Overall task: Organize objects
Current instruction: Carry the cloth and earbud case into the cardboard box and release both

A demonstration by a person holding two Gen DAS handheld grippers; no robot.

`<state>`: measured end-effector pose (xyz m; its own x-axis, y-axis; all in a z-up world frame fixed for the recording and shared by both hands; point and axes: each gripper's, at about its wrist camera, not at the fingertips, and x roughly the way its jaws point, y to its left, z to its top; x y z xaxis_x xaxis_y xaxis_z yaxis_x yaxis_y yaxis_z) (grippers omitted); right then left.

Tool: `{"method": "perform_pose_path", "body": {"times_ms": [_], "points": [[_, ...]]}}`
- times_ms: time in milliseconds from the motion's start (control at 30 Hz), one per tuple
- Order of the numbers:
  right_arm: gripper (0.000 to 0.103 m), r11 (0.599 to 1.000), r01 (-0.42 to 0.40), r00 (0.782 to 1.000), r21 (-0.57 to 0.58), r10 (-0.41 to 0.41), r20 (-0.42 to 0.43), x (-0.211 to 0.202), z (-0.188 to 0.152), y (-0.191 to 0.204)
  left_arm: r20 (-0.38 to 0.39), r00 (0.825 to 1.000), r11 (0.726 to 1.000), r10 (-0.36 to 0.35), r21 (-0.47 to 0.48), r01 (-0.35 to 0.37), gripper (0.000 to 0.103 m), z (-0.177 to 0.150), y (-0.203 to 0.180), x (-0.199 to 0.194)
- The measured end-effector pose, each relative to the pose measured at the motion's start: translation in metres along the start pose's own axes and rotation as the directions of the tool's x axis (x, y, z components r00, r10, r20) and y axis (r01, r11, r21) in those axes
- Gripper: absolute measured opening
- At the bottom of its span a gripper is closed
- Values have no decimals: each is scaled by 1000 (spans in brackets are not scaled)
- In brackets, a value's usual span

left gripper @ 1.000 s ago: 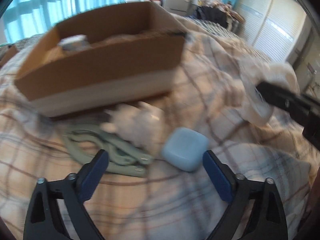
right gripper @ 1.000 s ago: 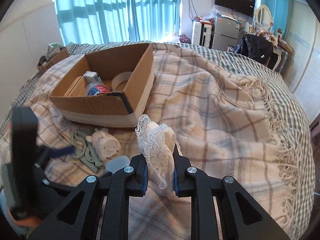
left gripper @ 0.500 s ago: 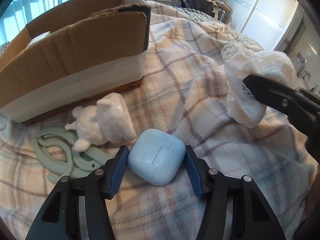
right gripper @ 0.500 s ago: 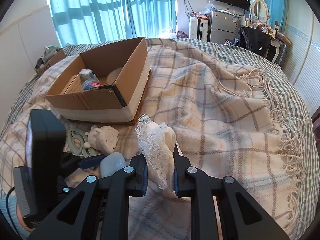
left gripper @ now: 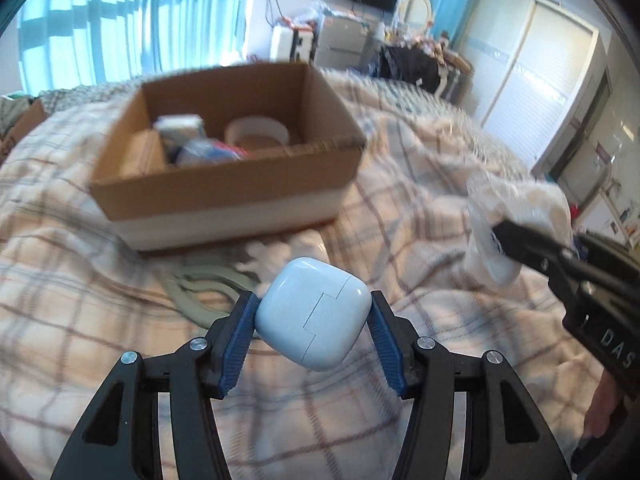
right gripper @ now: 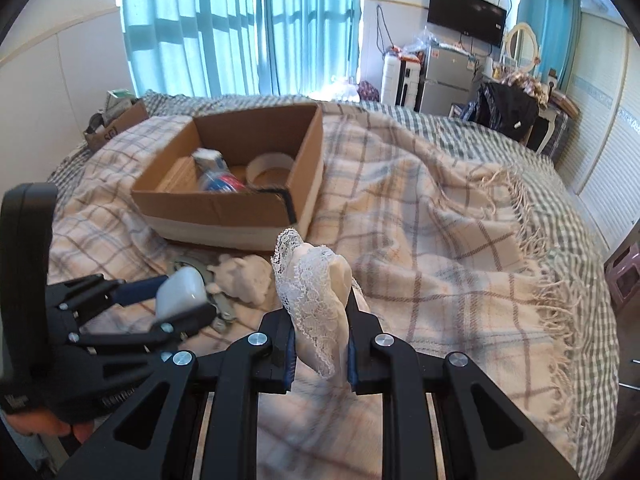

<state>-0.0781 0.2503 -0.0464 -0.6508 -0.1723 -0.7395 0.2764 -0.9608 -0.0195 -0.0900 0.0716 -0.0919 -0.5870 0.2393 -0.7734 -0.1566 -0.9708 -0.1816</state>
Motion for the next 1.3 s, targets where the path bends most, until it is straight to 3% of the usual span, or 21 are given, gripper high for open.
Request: {"method": "perform_pose_path", "body": {"times_ms": [167,333,633,933,1300], "points": [[18,999,0,998,-35,2,59,-32,12,20,96,995,1000,19,-11,-18,57,16,13,-38],[18,997,-12,992,-80,21,121,-59,28,43,196,979,999,49,1,-50,57,33,19,-70],[18,987,-24,977,-158,57,206,-69,79,78,275,958,996,84,-9,-85,57,78,50,-95],[18,983,-59,964,-173,101,246,-38,143,85,290,951,994,108,-18,-108,58,132,79,-74],[18,983,-60,979,-172,92,183,53,197,74,217,970,994,111,-3,-113,58,169,102,7]]}}
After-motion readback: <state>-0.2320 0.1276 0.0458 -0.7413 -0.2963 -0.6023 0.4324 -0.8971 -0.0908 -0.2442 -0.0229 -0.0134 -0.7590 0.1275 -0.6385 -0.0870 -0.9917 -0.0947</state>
